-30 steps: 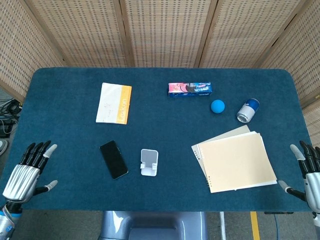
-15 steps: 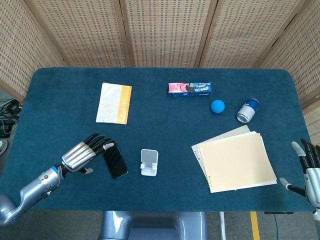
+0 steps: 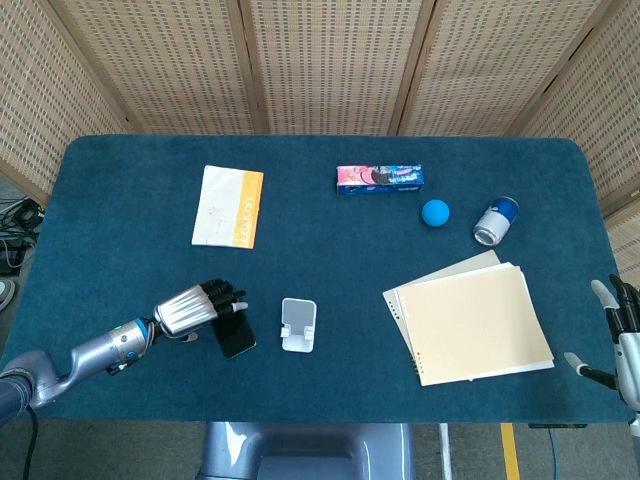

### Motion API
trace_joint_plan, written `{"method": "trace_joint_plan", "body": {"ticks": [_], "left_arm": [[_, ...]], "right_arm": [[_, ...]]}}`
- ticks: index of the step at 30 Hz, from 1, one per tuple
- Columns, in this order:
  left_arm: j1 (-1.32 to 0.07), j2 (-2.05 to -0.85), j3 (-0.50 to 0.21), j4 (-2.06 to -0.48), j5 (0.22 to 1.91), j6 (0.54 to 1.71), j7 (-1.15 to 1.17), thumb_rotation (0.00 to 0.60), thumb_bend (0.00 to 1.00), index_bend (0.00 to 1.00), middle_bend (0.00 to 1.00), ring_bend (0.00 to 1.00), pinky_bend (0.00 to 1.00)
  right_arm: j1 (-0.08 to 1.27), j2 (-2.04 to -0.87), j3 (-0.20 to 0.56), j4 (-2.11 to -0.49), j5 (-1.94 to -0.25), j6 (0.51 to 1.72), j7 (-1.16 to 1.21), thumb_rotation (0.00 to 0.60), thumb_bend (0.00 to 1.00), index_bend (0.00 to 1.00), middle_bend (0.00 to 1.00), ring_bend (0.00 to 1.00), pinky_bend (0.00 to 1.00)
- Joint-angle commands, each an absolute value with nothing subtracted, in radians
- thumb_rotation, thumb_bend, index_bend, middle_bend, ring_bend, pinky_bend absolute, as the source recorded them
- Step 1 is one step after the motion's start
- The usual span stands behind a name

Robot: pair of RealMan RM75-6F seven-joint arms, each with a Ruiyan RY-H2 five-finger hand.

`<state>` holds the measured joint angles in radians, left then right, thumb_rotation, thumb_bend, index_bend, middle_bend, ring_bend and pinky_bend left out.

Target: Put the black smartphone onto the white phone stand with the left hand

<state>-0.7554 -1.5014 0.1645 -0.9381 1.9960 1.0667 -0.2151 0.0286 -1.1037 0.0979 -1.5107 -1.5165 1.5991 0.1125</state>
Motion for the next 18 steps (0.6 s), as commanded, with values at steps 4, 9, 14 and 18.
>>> {"method": "trace_joint_plan", "body": {"ticks": [4, 9, 14, 18], "left_arm": [[-0.774, -1.527, 0.183, -0.916, 1.989, 1.083, -0.242, 0.600, 0.02, 0.18, 0.17, 0.22, 0.22], [-0.816, -1.523, 0.191, -0.927, 1.982, 1.051, -0.241, 0.600, 0.04, 0.20, 0.19, 0.25, 0.24], [-0.840, -1.517, 0.197, -0.944, 1.978, 1.030, -0.229, 0.600, 0.04, 0.22, 0.21, 0.26, 0.24], [-0.861, -1.515, 0.205, -0.953, 1.979, 1.009, -0.213, 0.600, 0.04, 0.24, 0.22, 0.27, 0.24]], "right_arm": [[0.030, -1.106, 0.100, -1.511, -1.513, 1.595, 0.106, 0.600, 0.00, 0.00, 0.00, 0.00, 0.00], [0.029, -1.105, 0.102, -1.510, -1.504, 1.589, 0.107, 0.600, 0.00, 0.00, 0.00, 0.00, 0.00], [0.029, -1.104, 0.103, -1.509, -1.501, 1.585, 0.108, 0.600, 0.00, 0.00, 0.00, 0.00, 0.00], [0.029, -1.104, 0.104, -1.509, -1.498, 1.584, 0.107, 0.600, 0.00, 0.00, 0.00, 0.00, 0.00]]}}
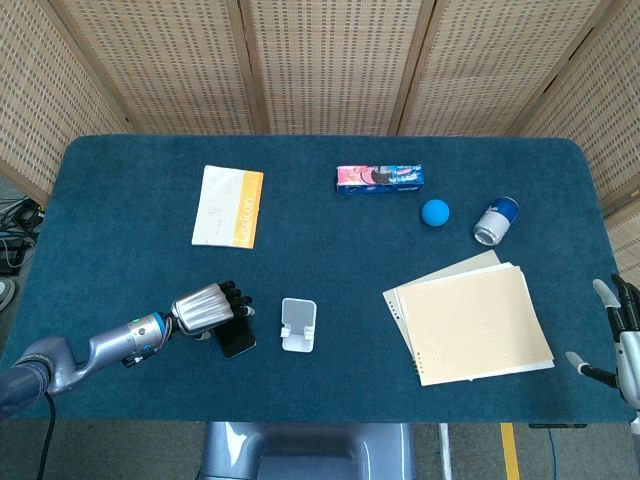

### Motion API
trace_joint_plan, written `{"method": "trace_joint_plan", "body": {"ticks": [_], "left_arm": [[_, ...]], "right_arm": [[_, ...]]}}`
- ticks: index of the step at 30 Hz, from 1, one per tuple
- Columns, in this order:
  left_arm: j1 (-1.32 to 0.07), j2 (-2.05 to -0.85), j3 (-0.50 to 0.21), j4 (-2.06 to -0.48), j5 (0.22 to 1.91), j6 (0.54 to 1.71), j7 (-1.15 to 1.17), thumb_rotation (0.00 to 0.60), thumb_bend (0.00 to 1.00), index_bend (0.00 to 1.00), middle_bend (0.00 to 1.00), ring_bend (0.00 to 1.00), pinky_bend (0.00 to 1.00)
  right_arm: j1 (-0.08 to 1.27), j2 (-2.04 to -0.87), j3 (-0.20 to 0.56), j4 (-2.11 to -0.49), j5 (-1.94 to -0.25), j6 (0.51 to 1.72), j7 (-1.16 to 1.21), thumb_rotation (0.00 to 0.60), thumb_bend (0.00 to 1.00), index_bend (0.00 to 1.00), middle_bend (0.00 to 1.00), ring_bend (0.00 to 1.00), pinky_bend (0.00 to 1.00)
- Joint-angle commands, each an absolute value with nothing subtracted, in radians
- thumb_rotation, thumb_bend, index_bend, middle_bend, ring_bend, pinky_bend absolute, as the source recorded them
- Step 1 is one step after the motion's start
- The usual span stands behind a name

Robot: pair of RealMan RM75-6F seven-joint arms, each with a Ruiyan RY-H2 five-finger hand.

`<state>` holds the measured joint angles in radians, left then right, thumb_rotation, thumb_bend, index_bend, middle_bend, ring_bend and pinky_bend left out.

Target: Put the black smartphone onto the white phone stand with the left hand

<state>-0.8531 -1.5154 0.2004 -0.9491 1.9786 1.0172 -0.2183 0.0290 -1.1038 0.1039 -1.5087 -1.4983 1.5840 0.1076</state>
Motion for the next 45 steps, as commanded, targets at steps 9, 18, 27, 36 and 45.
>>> {"method": "trace_joint_plan", "body": {"ticks": [9, 18, 27, 36, 45], "left_arm": [[-0.890, -1.522, 0.224, -0.960, 1.963, 0.978, -0.195, 0.600, 0.04, 0.27, 0.25, 0.29, 0.25], [-0.899, -1.539, 0.234, -0.957, 1.949, 0.982, -0.181, 0.600, 0.04, 0.39, 0.35, 0.38, 0.30], [-0.883, -1.539, 0.232, -0.946, 1.934, 1.040, -0.174, 0.600, 0.04, 0.54, 0.47, 0.48, 0.39], [-0.886, -1.471, 0.213, -0.976, 1.939, 1.123, -0.109, 0.600, 0.04, 0.55, 0.48, 0.49, 0.40], [-0.927, -1.261, 0.124, -1.152, 1.992, 1.261, 0.161, 0.600, 0.04, 0.55, 0.48, 0.49, 0.40]], "right_arm": [[0.026, -1.100, 0.108, -1.507, -1.484, 1.578, 0.120, 0.600, 0.00, 0.00, 0.00, 0.00, 0.00], [0.022, -1.097, 0.110, -1.510, -1.483, 1.581, 0.125, 0.600, 0.00, 0.00, 0.00, 0.00, 0.00], [0.022, -1.094, 0.107, -1.513, -1.489, 1.579, 0.130, 0.600, 0.00, 0.00, 0.00, 0.00, 0.00], [0.020, -1.088, 0.104, -1.521, -1.496, 1.581, 0.134, 0.600, 0.00, 0.00, 0.00, 0.00, 0.00], [0.016, -1.076, 0.101, -1.531, -1.508, 1.588, 0.156, 0.600, 0.00, 0.00, 0.00, 0.00, 0.00]]}}
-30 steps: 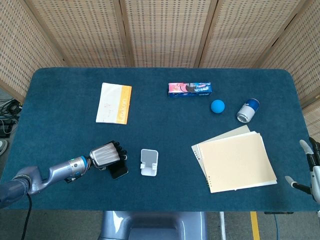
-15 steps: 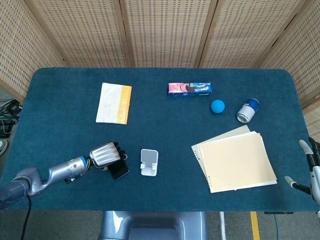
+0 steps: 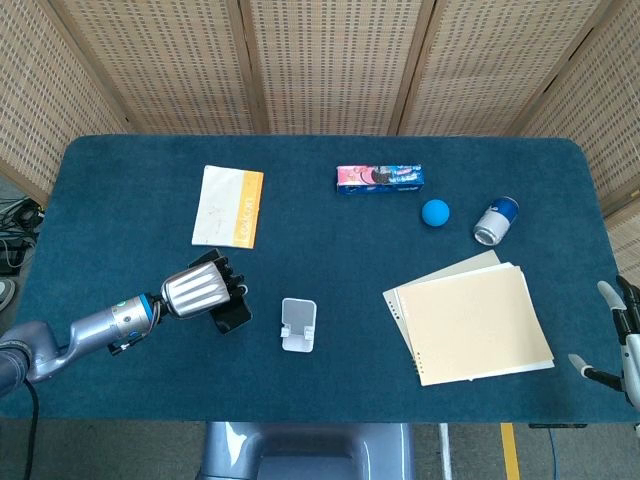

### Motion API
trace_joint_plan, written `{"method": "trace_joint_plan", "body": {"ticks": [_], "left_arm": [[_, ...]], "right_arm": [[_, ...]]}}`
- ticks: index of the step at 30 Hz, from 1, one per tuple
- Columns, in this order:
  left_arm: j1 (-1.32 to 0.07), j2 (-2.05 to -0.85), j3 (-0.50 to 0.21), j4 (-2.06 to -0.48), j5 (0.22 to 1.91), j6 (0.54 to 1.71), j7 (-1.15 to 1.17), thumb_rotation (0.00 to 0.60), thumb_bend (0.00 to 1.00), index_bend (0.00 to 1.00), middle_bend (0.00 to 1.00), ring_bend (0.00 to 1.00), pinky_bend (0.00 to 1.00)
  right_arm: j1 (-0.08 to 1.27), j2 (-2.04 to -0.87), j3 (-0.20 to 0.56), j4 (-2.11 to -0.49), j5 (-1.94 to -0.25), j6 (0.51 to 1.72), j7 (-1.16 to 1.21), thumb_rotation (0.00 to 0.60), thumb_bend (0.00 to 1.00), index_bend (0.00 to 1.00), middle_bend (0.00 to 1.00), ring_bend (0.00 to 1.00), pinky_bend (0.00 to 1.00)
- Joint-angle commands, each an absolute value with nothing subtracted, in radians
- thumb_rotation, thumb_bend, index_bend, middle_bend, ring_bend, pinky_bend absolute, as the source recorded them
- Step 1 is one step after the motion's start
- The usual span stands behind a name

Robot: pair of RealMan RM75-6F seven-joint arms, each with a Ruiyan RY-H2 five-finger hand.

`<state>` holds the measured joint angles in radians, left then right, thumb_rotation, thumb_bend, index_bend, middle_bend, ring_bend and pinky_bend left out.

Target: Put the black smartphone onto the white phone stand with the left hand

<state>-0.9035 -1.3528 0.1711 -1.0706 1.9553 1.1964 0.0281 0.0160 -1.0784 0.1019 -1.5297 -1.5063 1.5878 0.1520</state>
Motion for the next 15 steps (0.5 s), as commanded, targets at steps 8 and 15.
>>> {"method": "trace_joint_plan", "body": {"ticks": [8, 15], "left_arm": [[-1.003, -1.188, 0.060, -1.269, 2.118, 1.247, 0.477, 0.600, 0.04, 0.56, 0.48, 0.49, 0.40], [-1.048, -1.199, 0.035, -1.349, 2.143, 1.125, 0.615, 0.600, 0.04, 0.56, 0.46, 0.48, 0.39]], "right_arm": [[0.015, -1.067, 0.099, -1.534, -1.513, 1.587, 0.179, 0.600, 0.00, 0.00, 0.00, 0.00, 0.00], [0.013, -1.062, 0.099, -1.528, -1.508, 1.583, 0.201, 0.600, 0.00, 0.00, 0.00, 0.00, 0.00]]}}
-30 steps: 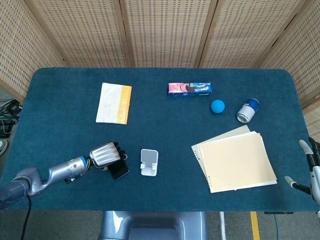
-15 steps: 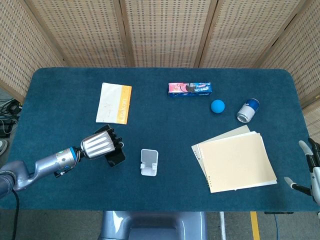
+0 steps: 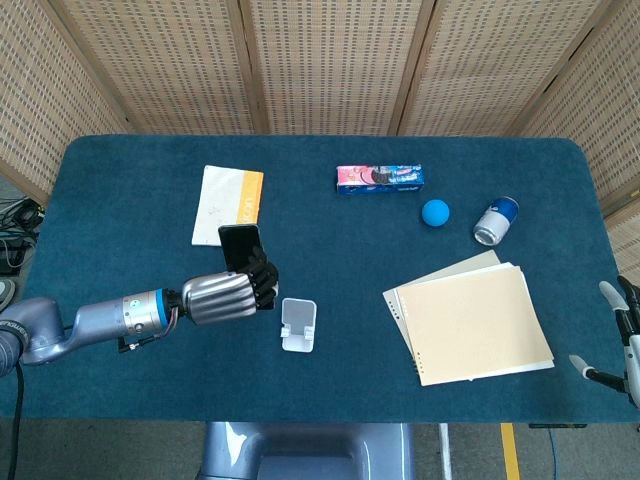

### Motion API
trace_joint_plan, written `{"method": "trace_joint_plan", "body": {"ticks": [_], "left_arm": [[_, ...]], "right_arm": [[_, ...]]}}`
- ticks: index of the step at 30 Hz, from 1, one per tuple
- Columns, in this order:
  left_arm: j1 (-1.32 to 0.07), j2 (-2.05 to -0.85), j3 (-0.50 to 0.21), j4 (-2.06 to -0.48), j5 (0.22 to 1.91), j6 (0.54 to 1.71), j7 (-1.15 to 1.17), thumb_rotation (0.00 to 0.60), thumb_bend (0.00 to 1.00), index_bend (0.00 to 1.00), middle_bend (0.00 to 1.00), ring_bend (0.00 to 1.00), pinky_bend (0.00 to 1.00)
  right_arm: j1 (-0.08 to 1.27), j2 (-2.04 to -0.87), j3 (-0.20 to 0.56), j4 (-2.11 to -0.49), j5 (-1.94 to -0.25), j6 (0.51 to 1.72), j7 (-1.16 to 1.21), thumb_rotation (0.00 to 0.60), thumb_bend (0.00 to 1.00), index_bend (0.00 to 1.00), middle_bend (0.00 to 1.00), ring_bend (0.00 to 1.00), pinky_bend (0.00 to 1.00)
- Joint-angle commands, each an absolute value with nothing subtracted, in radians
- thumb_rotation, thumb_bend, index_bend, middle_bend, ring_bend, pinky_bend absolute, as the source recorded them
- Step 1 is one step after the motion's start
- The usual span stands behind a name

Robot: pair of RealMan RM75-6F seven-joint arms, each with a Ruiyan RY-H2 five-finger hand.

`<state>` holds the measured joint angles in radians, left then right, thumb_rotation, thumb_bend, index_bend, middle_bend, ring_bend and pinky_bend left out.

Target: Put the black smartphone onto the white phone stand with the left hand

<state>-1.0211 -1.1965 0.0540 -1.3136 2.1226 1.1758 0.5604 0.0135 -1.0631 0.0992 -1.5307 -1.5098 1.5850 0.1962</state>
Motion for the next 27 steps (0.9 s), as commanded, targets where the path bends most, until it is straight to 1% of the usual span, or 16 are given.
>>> {"method": "trace_joint_plan", "body": {"ticks": [1, 3, 5, 7, 9, 13, 17, 23, 27], "left_arm": [[-1.054, -1.205, 0.032, -1.354, 2.147, 1.109, 0.634, 0.600, 0.04, 0.55, 0.46, 0.48, 0.39], [-1.061, -1.219, 0.021, -1.363, 2.142, 1.069, 0.680, 0.600, 0.04, 0.53, 0.43, 0.45, 0.38], [-1.055, -1.241, -0.007, -1.388, 2.111, 1.003, 0.785, 0.600, 0.04, 0.52, 0.41, 0.43, 0.37], [-1.042, -1.266, -0.030, -1.419, 2.072, 0.949, 0.865, 0.600, 0.04, 0.52, 0.41, 0.43, 0.36], [-1.045, -1.300, -0.038, -1.430, 2.055, 0.915, 0.895, 0.600, 0.04, 0.51, 0.41, 0.43, 0.36], [-1.058, -1.360, -0.043, -1.421, 2.048, 0.877, 0.918, 0.600, 0.04, 0.51, 0.41, 0.43, 0.36], [-1.056, -1.394, -0.055, -1.421, 2.026, 0.870, 0.925, 0.600, 0.04, 0.50, 0.41, 0.43, 0.36], [-1.086, -1.404, -0.046, -1.417, 2.049, 0.828, 0.945, 0.600, 0.04, 0.50, 0.40, 0.43, 0.36], [-1.094, -1.402, -0.044, -1.425, 2.049, 0.802, 0.962, 0.600, 0.04, 0.50, 0.40, 0.42, 0.33]], "right_arm": [[0.013, -1.062, 0.099, -1.527, -1.507, 1.581, 0.205, 0.600, 0.00, 0.00, 0.00, 0.00, 0.00], [0.014, -1.061, 0.098, -1.523, -1.504, 1.577, 0.214, 0.600, 0.00, 0.00, 0.00, 0.00, 0.00], [0.015, -1.059, 0.098, -1.517, -1.500, 1.570, 0.226, 0.600, 0.00, 0.00, 0.00, 0.00, 0.00], [0.017, -1.057, 0.097, -1.512, -1.495, 1.558, 0.238, 0.600, 0.00, 0.00, 0.00, 0.00, 0.00], [0.016, -1.053, 0.098, -1.509, -1.486, 1.551, 0.250, 0.600, 0.00, 0.00, 0.00, 0.00, 0.00], [0.015, -1.048, 0.101, -1.503, -1.478, 1.549, 0.271, 0.600, 0.00, 0.00, 0.00, 0.00, 0.00], [0.013, -1.044, 0.102, -1.501, -1.477, 1.549, 0.282, 0.600, 0.00, 0.00, 0.00, 0.00, 0.00], [0.011, -1.041, 0.103, -1.498, -1.474, 1.548, 0.294, 0.600, 0.00, 0.00, 0.00, 0.00, 0.00], [0.011, -1.040, 0.104, -1.496, -1.472, 1.545, 0.298, 0.600, 0.00, 0.00, 0.00, 0.00, 0.00]]}}
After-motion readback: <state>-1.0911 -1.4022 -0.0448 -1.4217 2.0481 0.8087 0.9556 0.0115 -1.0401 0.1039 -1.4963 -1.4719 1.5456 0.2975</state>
